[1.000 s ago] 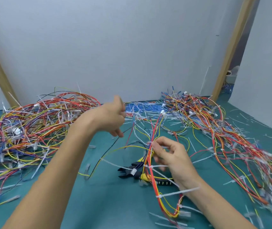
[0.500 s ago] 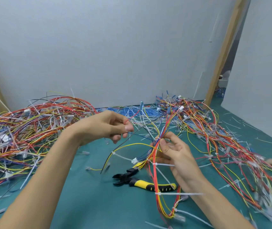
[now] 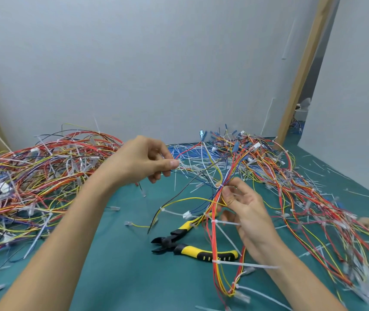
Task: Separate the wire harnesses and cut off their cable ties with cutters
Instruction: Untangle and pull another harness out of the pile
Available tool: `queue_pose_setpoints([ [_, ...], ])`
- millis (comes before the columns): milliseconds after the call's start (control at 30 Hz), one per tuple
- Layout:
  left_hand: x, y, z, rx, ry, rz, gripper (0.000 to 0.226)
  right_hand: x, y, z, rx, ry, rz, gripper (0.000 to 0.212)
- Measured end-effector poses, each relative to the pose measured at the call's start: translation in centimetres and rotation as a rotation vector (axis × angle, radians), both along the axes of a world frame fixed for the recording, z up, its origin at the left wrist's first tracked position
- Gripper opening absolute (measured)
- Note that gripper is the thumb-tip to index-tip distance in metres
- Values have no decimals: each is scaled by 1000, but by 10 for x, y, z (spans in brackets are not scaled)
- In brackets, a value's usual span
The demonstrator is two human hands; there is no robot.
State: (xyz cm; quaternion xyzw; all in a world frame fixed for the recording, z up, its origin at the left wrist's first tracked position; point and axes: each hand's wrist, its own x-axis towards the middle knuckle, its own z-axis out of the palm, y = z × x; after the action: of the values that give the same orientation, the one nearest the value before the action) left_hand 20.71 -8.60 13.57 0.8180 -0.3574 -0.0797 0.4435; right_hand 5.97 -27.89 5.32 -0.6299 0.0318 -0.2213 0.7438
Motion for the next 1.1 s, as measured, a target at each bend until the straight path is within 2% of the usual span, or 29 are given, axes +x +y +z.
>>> queue_pose_setpoints([
  [133, -4, 0, -3, 401, 15, -5, 31, 0, -1, -2, -26, 0, -21, 5],
  [200, -10, -4, -3, 636, -227, 109, 39, 1, -1, -4, -70, 3, -51, 7],
  [233, -16, -9, -1, 629, -369, 183, 40, 1, -1, -5, -99, 1, -66, 10],
  [267, -22, -14, 2, 538, -460, 215, 38, 0, -1, -5, -121, -2, -80, 13],
  [333, -36, -26, 10, 300, -447, 116, 25, 0, 0, -4, -155, -2, -103, 18],
  [367, -44, -32, 13, 260, -392, 32, 18, 0, 1, -4, -179, 2, -116, 20],
  [433, -56, -44, 12, 297, -308, -85, 13, -1, 3, -4, -244, 20, -148, 24],
  [567, -57, -59, -10, 353, -207, -30, 16, 0, 4, -8, -395, 77, -195, 24],
  [667, -49, -59, -17, 310, -70, -21, 14, 0, 5, -11, -490, 117, -161, 10],
  [733, -42, -52, -16, 266, 1, -18, 20, 0, 6, -10, -488, 118, -112, 13],
  [833, -38, -45, -13, 259, 14, -17, 22, 1, 8, -9, -534, 109, -132, 18],
  [1033, -45, -52, -12, 328, -103, 0, 24, -2, 9, -13, -873, 84, -311, 18],
  [1100, -47, -54, -13, 350, -132, 2, 26, -3, 10, -12, -926, 60, -302, 15],
])
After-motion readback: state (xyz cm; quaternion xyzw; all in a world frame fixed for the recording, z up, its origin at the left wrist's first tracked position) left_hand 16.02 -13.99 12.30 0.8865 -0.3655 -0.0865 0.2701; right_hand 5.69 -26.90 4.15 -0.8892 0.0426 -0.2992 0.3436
